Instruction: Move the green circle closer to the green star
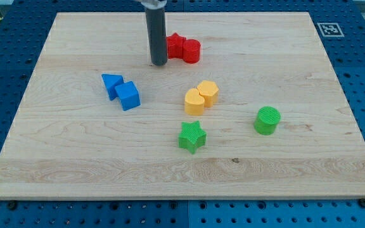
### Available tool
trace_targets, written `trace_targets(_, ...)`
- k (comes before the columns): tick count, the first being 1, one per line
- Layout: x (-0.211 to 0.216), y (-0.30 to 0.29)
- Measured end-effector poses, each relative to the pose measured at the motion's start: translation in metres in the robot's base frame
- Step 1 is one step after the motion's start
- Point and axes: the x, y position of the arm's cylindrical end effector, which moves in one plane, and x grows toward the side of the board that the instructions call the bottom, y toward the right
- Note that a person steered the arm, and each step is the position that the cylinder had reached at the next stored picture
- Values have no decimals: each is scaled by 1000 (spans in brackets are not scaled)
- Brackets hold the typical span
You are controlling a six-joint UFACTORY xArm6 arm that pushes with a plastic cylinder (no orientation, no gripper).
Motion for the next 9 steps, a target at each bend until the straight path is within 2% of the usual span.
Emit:
trace_targets(2,8,129)
trace_targets(5,110,212)
trace_targets(9,130,219)
